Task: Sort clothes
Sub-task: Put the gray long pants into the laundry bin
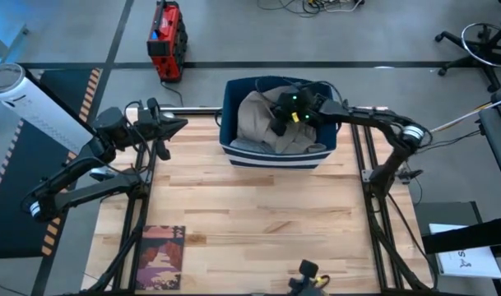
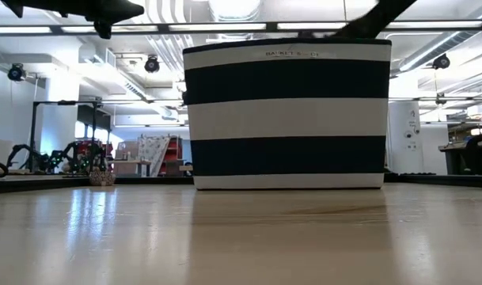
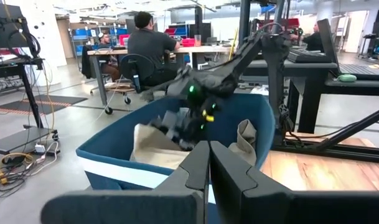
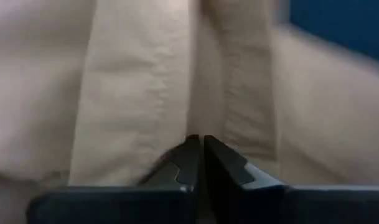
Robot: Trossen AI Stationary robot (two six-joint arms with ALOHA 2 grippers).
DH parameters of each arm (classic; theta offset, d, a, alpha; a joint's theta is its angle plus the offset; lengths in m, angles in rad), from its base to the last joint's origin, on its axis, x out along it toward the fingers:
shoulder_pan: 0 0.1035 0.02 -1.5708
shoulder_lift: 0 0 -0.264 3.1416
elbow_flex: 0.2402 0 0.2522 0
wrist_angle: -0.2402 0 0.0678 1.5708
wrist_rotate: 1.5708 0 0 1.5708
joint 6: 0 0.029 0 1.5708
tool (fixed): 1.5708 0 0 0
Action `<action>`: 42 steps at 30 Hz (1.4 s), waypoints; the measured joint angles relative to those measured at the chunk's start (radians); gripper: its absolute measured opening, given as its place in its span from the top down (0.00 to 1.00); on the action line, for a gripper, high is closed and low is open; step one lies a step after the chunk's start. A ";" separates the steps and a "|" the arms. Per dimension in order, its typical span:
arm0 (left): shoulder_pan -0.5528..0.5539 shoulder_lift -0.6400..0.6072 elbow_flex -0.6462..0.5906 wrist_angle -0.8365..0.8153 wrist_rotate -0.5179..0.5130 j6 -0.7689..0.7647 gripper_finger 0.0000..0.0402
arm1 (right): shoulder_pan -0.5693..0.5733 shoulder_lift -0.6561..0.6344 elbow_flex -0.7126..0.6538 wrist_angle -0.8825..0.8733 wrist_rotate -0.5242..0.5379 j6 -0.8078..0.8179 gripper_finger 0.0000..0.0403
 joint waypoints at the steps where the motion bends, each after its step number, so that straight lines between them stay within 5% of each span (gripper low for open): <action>1: 0.000 -0.004 0.000 -0.005 0.000 0.000 1.00 | -0.003 0.019 0.001 -0.007 0.001 -0.002 1.00; 17: 0.000 -0.072 0.000 -0.038 0.000 -0.022 1.00 | -0.012 0.128 -0.025 -0.080 0.002 -0.012 1.00; 33: 0.000 -0.072 0.000 -0.039 0.000 -0.022 1.00 | -0.002 -0.170 -0.011 -0.113 0.107 -0.045 1.00; 42: 0.000 -0.071 0.000 -0.038 0.000 -0.021 1.00 | 0.005 -0.279 0.001 -0.041 -0.006 -0.035 0.98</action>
